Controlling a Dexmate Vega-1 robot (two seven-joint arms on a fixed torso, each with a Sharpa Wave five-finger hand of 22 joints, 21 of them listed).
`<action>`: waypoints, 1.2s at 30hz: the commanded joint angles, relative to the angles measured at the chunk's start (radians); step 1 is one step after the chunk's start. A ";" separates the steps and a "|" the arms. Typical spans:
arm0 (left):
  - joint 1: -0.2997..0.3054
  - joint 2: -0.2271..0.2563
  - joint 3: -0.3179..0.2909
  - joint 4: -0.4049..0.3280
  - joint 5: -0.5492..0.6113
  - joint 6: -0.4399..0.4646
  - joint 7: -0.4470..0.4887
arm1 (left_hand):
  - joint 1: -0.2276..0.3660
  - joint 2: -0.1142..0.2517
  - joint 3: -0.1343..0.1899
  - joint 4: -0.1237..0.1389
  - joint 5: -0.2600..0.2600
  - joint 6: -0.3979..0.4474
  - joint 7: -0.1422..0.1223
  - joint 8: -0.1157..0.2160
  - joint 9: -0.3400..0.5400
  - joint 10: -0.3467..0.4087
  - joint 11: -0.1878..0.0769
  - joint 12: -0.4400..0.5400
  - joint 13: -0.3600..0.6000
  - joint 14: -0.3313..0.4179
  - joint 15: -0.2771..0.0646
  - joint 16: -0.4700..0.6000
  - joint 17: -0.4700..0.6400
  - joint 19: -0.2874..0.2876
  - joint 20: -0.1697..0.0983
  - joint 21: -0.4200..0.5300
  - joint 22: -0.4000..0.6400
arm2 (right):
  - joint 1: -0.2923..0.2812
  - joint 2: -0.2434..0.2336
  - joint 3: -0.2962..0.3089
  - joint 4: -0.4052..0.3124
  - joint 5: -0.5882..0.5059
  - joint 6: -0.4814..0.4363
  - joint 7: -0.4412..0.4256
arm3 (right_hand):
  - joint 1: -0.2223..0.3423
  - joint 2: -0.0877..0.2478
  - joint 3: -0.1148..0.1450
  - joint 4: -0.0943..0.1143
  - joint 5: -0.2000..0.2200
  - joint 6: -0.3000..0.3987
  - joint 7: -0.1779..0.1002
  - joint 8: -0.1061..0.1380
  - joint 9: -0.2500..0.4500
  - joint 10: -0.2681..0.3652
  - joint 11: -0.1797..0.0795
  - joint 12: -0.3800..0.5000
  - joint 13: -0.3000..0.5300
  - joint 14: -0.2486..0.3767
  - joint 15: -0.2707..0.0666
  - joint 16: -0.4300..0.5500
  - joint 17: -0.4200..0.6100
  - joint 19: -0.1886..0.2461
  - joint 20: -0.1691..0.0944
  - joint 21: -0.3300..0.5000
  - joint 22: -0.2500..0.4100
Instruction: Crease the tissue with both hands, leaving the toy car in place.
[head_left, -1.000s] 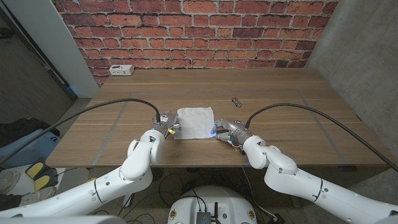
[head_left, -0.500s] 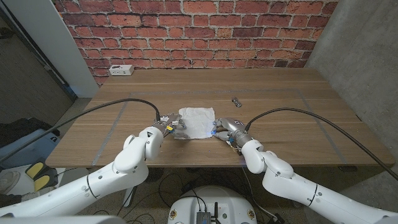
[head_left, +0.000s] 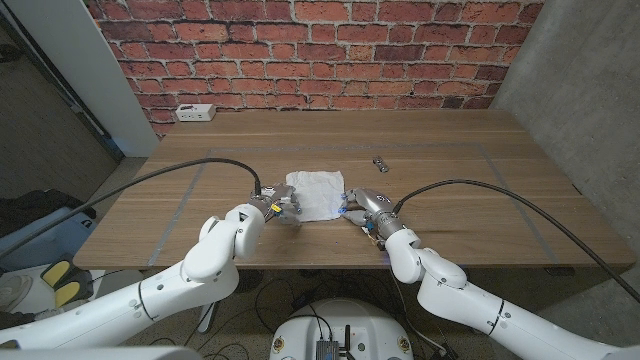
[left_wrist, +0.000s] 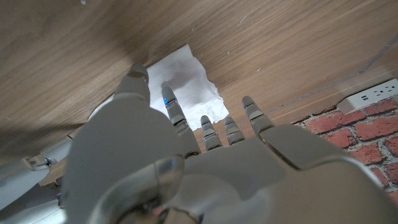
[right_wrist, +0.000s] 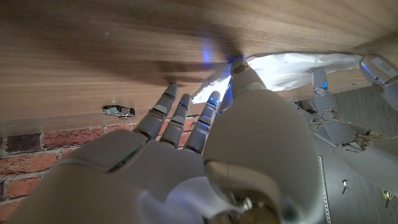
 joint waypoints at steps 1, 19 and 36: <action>0.009 -0.036 0.041 0.026 0.298 0.035 -0.114 | 0.020 0.000 0.005 -0.001 0.006 -0.030 0.004 -0.009 0.004 -0.010 0.002 -0.003 0.003 0.000 -0.007 0.005 0.001 0.007 0.005 -0.004 0.002 | -0.047 0.001 0.067 -0.023 0.073 0.039 -0.091 | 0.006 0.006 -0.005 -0.001 -0.002 0.022 0.023 -0.003 0.004 0.006 -0.003 -0.004 0.005 0.006 -0.135 0.006 0.005 0.006 -0.003 0.003 0.002; 0.088 -0.120 -0.064 0.073 0.255 -0.128 -0.057 | 0.037 -0.002 -0.007 0.002 0.000 0.048 -0.003 0.017 0.004 0.034 -0.015 0.010 0.003 0.035 -0.027 0.011 0.001 0.034 -0.002 -0.009 0.001 | -0.061 0.001 0.097 -0.024 0.121 0.080 -0.129 | 0.010 0.008 -0.012 -0.002 -0.004 0.028 0.030 -0.011 0.007 0.023 0.003 -0.005 0.006 0.006 -0.129 0.008 0.003 0.008 0.002 0.002 0.001; 0.090 -0.151 -0.041 0.064 0.427 -0.152 -0.185 | 0.006 -0.035 -0.045 0.017 -0.002 0.080 0.014 0.019 0.004 0.027 -0.009 0.004 0.004 0.024 -0.020 0.003 0.002 0.030 -0.003 -0.024 0.001 | -0.050 0.009 0.092 -0.005 0.113 0.093 -0.151 | 0.013 0.011 -0.016 -0.004 -0.005 0.032 0.038 -0.018 0.008 0.027 0.007 -0.010 0.007 0.005 -0.130 0.010 0.002 0.007 0.004 -0.001 0.001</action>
